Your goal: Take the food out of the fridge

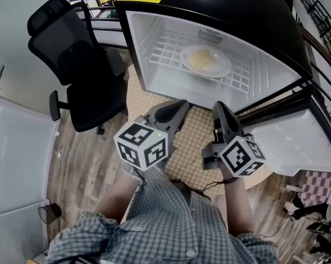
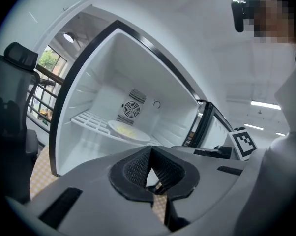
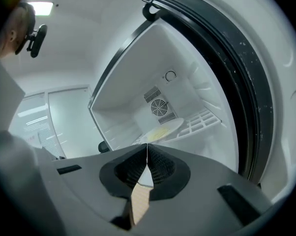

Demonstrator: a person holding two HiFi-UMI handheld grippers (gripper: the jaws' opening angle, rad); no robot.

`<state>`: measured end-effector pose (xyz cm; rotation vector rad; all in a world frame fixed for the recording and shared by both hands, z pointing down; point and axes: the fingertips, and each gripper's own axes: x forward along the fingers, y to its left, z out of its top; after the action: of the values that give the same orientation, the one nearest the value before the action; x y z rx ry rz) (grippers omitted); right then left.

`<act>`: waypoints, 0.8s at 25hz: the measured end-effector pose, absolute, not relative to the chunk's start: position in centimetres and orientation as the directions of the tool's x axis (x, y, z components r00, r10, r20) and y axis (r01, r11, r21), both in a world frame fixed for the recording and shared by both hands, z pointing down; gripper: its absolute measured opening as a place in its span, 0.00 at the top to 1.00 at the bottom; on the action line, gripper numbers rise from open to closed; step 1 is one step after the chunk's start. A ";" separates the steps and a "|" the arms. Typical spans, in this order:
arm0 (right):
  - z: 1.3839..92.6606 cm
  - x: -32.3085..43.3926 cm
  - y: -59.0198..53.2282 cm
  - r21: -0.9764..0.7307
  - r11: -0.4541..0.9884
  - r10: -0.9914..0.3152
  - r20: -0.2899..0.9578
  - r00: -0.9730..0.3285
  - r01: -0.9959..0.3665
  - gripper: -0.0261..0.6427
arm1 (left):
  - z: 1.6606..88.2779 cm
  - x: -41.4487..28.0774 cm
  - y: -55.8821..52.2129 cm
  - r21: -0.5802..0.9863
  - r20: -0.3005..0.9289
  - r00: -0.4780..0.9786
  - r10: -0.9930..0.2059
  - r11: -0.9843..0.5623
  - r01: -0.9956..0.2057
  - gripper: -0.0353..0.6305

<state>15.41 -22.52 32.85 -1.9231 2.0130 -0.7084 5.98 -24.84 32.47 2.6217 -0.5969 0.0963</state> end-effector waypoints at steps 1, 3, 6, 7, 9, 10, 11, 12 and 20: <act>32.9 16.0 -22.9 -0.529 -0.009 -0.988 0.138 -0.075 -0.848 0.94 | 32.6 6.1 -25.4 0.416 0.164 0.899 -0.406 -0.798 -0.436 0.94; 33.2 17.1 -23.7 -0.556 -0.033 -0.988 0.144 -0.058 -0.831 0.94 | 32.8 6.4 -26.8 0.445 0.166 0.888 -0.428 -0.771 -0.455 0.94; 33.7 18.5 -24.7 -0.594 -0.066 -0.987 0.158 -0.036 -0.802 0.94 | 33.0 6.5 -29.0 0.510 0.165 0.872 -0.461 -0.717 -0.475 0.94; 33.8 19.0 -25.0 -0.605 -0.075 -0.986 0.161 -0.030 -0.793 0.94 | 33.0 6.6 -29.7 0.528 0.164 0.867 -0.470 -0.700 -0.480 0.94; 34.1 19.8 -25.6 -0.624 -0.092 -0.986 0.167 -0.018 -0.776 0.94 | 33.0 6.9 -30.9 0.560 0.165 0.858 -0.486 -0.670 -0.487 0.94; 34.1 20.1 -25.9 -0.630 -0.101 -0.985 0.171 -0.010 -0.770 0.94 | 33.1 7.0 -31.5 0.574 0.167 0.855 -0.491 -0.656 -0.490 0.94; 34.1 20.5 -26.2 -0.632 -0.111 -0.985 0.174 -0.001 -0.767 0.94 | 33.2 7.1 -32.1 0.587 0.170 0.852 -0.496 -0.643 -0.492 0.94; 34.2 20.8 -26.5 -0.633 -0.120 -0.984 0.178 0.007 -0.765 0.94 | 33.2 7.2 -32.6 0.599 0.172 0.848 -0.501 -0.630 -0.494 0.94; 34.5 22.5 -29.1 -0.686 -0.165 -0.977 0.213 0.021 -0.708 0.94 | 33.6 8.1 -35.9 0.724 0.163 0.825 -0.541 -0.502 -0.473 0.93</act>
<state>22.54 -29.13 34.49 -1.9165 1.7171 -0.9357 8.09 -35.87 33.64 2.1862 -0.7395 -0.1067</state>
